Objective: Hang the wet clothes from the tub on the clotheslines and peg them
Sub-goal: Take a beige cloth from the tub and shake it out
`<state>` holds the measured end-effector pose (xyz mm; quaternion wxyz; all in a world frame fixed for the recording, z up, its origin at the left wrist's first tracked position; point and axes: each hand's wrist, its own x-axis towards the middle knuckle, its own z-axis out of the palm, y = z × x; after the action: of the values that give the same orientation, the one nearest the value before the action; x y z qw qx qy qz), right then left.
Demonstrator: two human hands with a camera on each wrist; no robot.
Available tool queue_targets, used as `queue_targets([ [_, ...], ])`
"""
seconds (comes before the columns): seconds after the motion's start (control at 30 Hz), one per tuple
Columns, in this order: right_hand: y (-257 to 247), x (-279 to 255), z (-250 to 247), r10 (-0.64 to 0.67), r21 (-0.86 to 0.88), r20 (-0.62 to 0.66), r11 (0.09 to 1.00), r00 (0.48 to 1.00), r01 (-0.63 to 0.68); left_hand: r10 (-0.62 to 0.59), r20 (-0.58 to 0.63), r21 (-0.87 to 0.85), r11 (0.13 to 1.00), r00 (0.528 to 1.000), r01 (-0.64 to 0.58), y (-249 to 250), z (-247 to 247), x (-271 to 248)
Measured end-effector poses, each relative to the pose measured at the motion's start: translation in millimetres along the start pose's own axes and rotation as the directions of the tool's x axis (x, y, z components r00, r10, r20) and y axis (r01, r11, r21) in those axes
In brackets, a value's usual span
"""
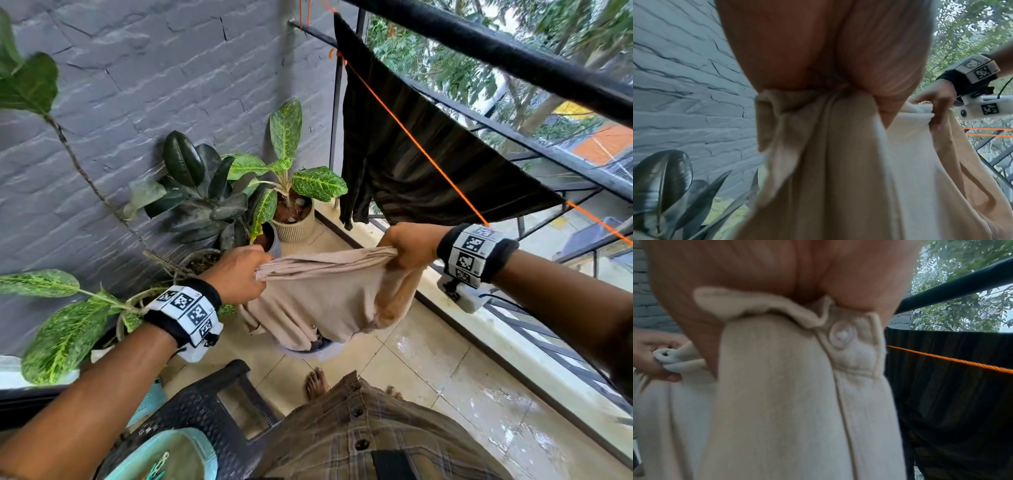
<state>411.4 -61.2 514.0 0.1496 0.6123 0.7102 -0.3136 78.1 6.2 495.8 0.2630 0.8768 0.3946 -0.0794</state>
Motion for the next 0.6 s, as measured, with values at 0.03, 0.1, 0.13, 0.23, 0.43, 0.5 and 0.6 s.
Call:
queue_targets([
  [0.03,0,0,0,0.005,-0.001,0.000,1.000,1.000,-0.005,-0.001,0.017,0.009,1.000,1.000,0.001,0,-1,0],
  [0.1,2,2,1,0.019,0.068,0.014,0.997,1.000,-0.020,-0.012,0.031,-0.035,0.999,0.999,0.013,-1,-2,0],
  [0.13,4,2,2,0.014,0.108,0.008,0.994,1.000,-0.015,-0.024,0.040,-0.077,0.997,0.999,0.027,-2,-1,0],
  [0.23,8,0,1,-0.016,0.224,-0.074,0.974,0.997,0.032,-0.041,0.065,-0.166,0.985,0.997,0.051,-3,2,-3],
  [0.43,13,-2,7,0.048,0.056,0.022,0.997,0.999,-0.049,-0.013,0.083,-0.156,0.987,0.996,0.026,-4,6,-3],
  [0.5,11,2,9,0.051,-0.037,-0.005,0.998,0.999,-0.051,-0.026,0.097,0.036,0.999,0.995,0.023,-2,10,-2],
  [0.6,12,2,10,0.020,0.048,-0.058,0.999,0.998,-0.017,-0.055,0.068,0.075,0.996,0.996,0.050,-1,11,0],
])
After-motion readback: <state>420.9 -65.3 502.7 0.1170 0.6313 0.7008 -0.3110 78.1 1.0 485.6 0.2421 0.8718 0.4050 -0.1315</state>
